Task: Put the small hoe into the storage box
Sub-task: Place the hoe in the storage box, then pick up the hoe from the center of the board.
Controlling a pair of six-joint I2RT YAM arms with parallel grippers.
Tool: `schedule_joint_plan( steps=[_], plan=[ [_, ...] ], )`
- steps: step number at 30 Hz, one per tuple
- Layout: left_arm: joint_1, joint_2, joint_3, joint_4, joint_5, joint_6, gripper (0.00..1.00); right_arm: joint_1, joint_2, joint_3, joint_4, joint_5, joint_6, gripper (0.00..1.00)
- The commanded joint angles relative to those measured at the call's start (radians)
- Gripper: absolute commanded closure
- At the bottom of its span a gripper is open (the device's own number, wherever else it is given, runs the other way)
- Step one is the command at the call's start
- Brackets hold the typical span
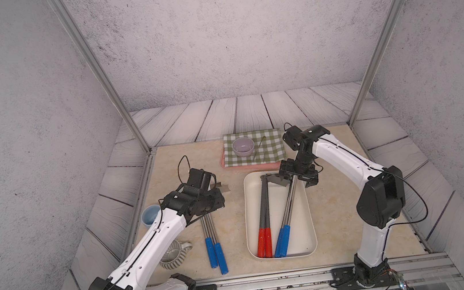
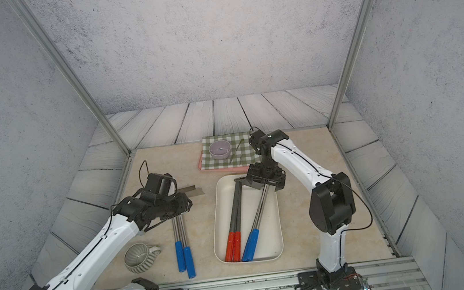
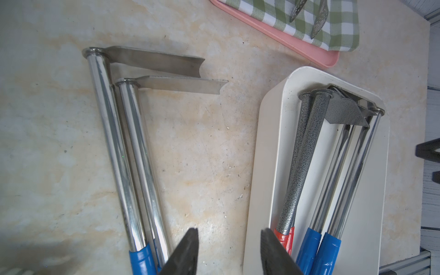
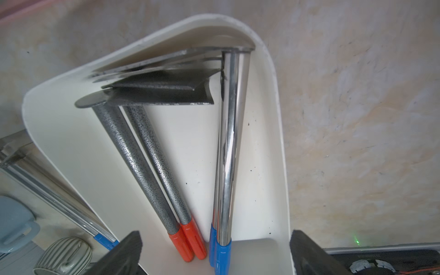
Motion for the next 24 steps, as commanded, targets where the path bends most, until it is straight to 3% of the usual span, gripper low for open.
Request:
schedule_joint_plan(
  steps=[1,7,12,14,24],
  plan=[
    [0.009,-0.023,0.036,-0.042,-0.023,0.015,0.54,-0.003,-0.066,0.034,-0.07,0.098,-0.09,0.01],
    [0.009,-0.044,0.057,-0.085,-0.046,0.014,0.54,-0.025,-0.227,-0.074,-0.005,0.189,-0.191,0.01],
    [0.008,-0.063,0.078,-0.141,-0.077,0.022,0.54,-0.175,-0.331,-0.293,0.114,-0.081,-0.23,0.01],
    [0.008,-0.07,0.085,-0.164,-0.091,0.028,0.54,-0.203,-0.356,-0.348,0.137,-0.134,-0.251,0.01],
    [0.029,-0.073,0.117,-0.271,-0.146,0.097,0.53,-0.238,-0.437,-0.421,0.124,-0.108,-0.297,0.0]
  ],
)
